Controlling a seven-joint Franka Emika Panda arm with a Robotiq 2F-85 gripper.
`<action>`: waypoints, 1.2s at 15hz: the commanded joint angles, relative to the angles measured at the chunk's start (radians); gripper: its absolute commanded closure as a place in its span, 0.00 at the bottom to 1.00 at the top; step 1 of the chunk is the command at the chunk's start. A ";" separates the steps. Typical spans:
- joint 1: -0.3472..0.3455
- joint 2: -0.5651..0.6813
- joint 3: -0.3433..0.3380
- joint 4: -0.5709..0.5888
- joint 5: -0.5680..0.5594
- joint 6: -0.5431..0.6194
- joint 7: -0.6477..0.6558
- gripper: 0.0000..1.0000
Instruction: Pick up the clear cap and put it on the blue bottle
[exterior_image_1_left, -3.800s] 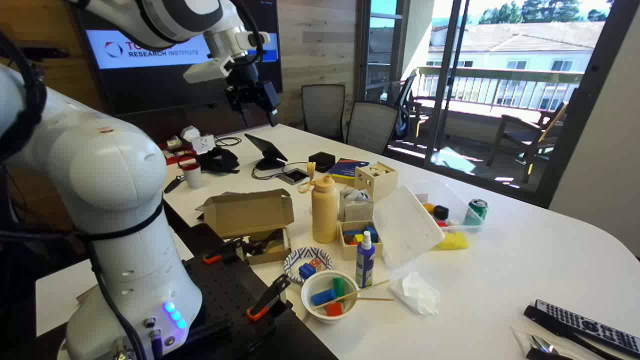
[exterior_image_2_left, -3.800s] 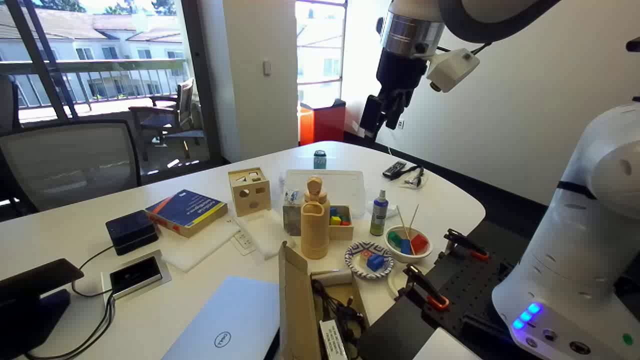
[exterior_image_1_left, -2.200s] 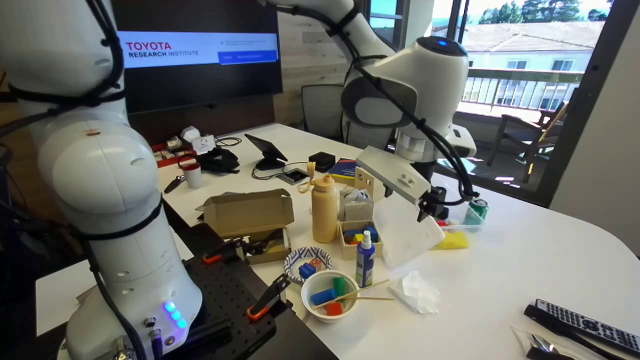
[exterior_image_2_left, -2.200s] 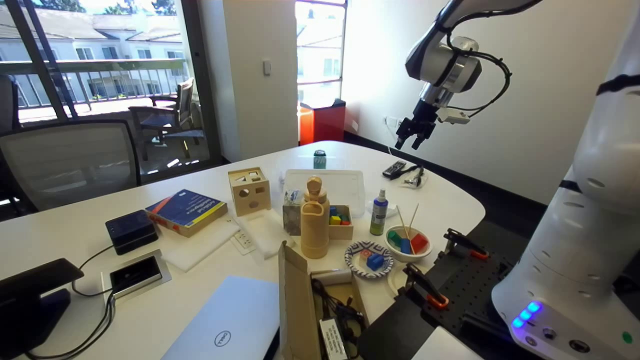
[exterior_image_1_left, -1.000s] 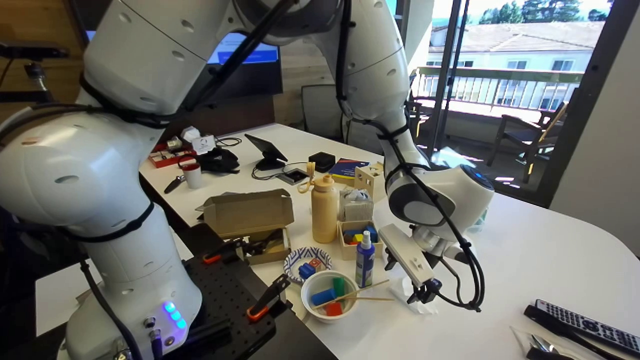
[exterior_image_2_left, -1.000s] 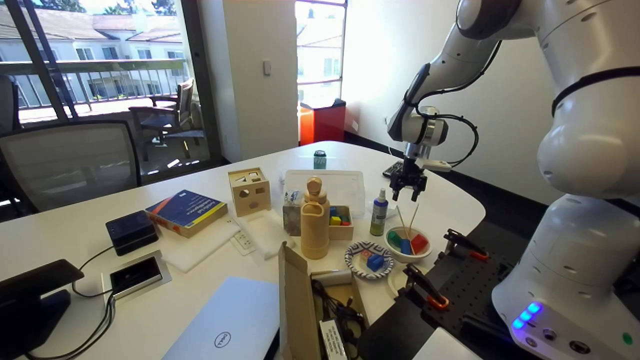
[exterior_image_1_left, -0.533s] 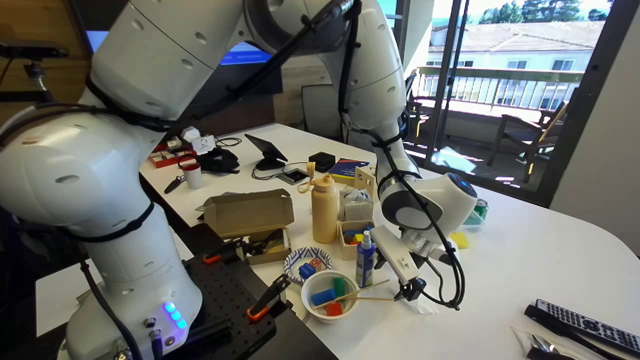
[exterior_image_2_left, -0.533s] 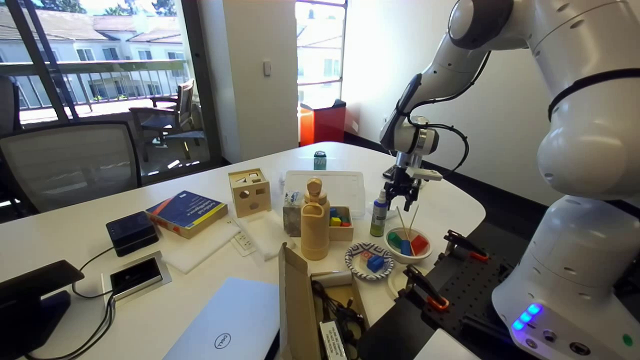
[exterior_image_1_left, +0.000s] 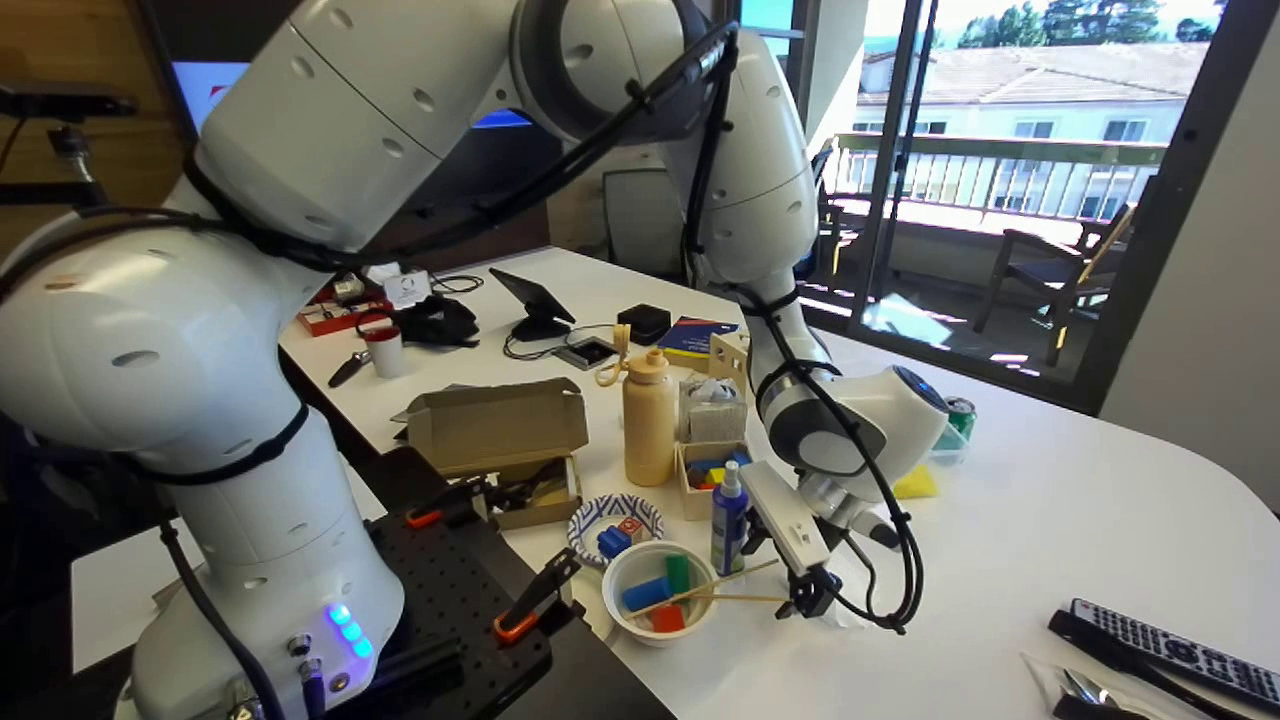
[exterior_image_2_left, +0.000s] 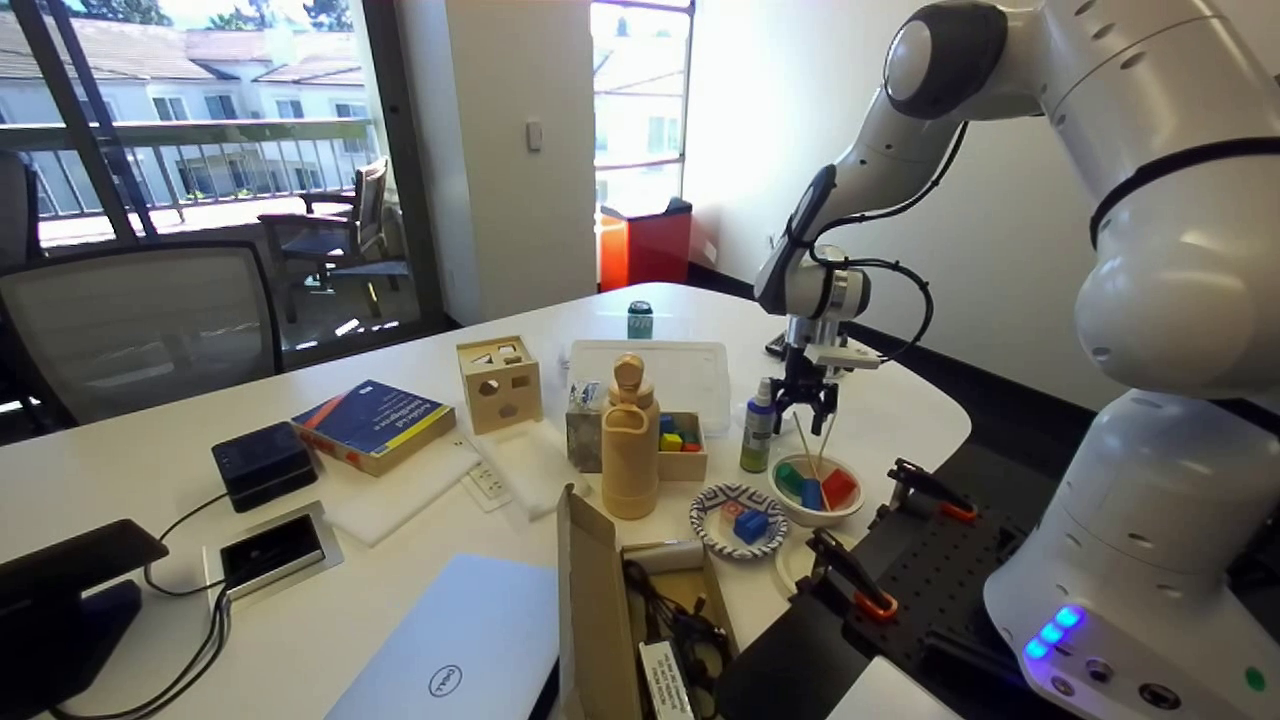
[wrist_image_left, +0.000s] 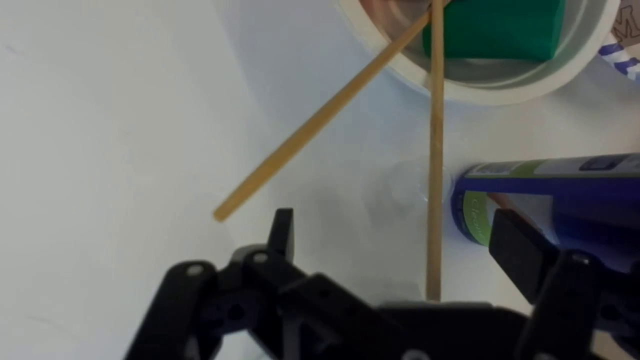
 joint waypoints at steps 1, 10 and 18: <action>0.017 0.040 -0.007 0.056 -0.039 -0.068 0.063 0.00; 0.037 0.096 -0.014 0.116 -0.056 -0.127 0.103 0.00; 0.039 0.113 -0.014 0.142 -0.055 -0.151 0.104 0.39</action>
